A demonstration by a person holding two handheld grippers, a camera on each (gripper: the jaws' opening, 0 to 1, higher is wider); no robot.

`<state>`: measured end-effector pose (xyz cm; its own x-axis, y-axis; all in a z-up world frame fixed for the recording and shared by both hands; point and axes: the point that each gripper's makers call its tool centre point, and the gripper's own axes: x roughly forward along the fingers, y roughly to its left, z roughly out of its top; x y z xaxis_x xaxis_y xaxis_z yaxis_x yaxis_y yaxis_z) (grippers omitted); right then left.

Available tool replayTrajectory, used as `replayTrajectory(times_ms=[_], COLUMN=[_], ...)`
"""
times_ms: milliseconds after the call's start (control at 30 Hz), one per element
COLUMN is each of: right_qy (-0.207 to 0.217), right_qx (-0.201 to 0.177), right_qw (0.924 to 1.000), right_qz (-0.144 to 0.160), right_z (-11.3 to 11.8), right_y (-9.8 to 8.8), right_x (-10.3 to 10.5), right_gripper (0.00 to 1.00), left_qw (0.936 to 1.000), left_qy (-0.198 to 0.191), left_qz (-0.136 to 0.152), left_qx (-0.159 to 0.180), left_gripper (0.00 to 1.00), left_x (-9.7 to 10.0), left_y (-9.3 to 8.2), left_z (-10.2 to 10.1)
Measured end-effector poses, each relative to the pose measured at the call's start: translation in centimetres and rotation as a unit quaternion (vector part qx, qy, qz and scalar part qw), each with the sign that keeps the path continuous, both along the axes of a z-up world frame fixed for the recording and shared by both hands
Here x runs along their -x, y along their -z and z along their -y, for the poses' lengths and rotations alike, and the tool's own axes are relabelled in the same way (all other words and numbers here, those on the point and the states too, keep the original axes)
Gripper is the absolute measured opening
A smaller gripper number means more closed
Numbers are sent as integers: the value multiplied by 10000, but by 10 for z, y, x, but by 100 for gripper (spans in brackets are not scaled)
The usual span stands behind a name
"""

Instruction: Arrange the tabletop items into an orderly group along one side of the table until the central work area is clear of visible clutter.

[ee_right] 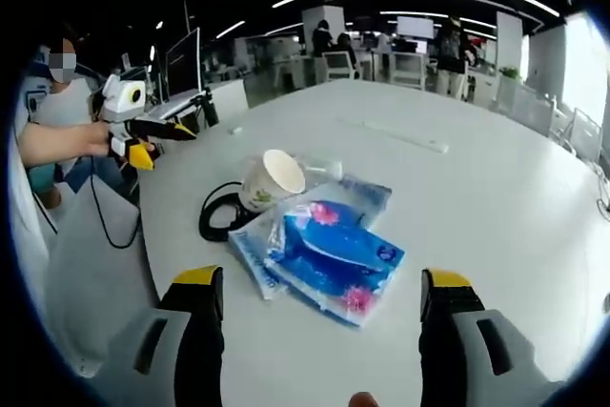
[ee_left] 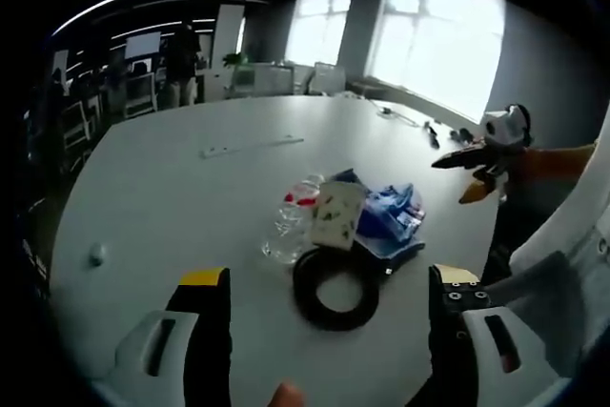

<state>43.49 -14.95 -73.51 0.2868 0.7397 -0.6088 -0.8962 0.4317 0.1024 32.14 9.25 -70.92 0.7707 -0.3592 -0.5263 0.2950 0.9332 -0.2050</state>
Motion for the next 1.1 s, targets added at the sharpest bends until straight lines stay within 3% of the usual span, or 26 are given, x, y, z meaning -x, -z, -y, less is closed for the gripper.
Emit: replayTrajectory(times_ms=[1100], right_qy=[-138], right_qx=[-97], right_qw=[9998], right_qz=[-121], right_z=[-38], right_y=[2], right_x=[-4], right_gripper=[80], left_qw=[9998], left_qy=[196], left_qz=[-13], left_qx=[25], left_gripper=[82], left_x=[-22], left_y=[6], left_z=[4])
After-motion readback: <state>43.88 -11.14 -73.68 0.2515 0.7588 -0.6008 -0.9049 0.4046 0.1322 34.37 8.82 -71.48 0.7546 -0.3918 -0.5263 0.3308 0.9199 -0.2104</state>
